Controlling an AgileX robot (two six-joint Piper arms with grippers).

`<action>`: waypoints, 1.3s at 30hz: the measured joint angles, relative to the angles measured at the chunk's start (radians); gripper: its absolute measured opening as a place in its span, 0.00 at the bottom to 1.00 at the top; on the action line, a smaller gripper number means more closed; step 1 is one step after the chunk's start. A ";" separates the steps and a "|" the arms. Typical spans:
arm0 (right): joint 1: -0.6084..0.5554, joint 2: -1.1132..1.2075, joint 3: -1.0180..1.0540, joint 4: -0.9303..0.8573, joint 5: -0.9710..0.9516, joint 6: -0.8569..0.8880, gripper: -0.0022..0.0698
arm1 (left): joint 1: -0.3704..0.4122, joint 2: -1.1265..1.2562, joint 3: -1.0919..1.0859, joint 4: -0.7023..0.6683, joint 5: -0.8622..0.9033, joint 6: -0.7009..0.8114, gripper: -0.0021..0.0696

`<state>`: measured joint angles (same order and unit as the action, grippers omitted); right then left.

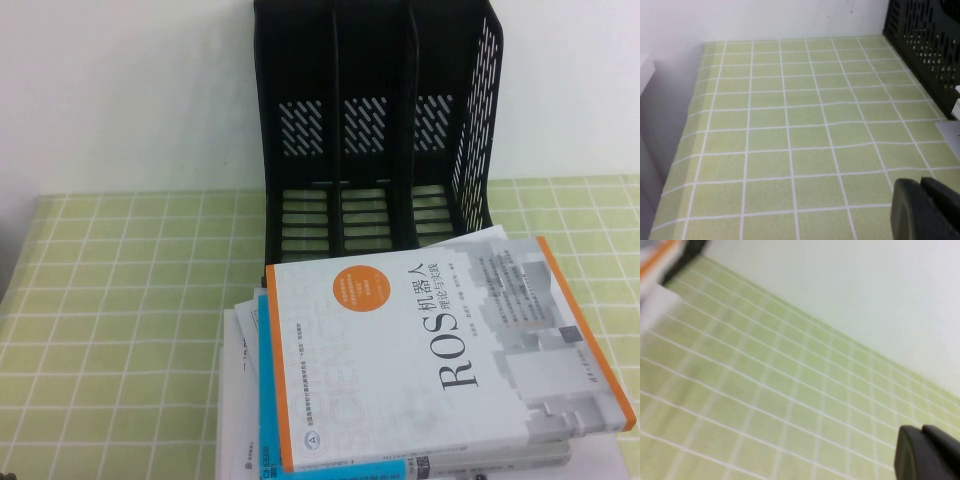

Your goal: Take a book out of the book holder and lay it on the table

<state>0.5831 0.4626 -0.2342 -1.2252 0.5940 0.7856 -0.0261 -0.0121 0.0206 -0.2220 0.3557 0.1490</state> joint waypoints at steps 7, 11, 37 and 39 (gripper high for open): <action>-0.216 -0.078 0.058 -0.038 0.080 0.000 0.03 | 0.000 0.000 0.000 0.000 0.000 0.000 0.03; -0.285 -0.292 0.062 -0.038 0.084 0.000 0.03 | 0.000 0.000 0.000 0.000 0.000 0.000 0.03; -0.459 -0.477 0.181 1.008 -0.262 -0.616 0.03 | 0.000 -0.001 0.000 0.000 0.002 0.000 0.03; -0.470 -0.477 0.205 1.044 -0.304 -0.690 0.03 | 0.000 -0.001 0.000 0.000 0.002 0.000 0.03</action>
<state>0.1131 -0.0146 -0.0289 -0.1811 0.2902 0.0955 -0.0261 -0.0130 0.0206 -0.2220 0.3581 0.1490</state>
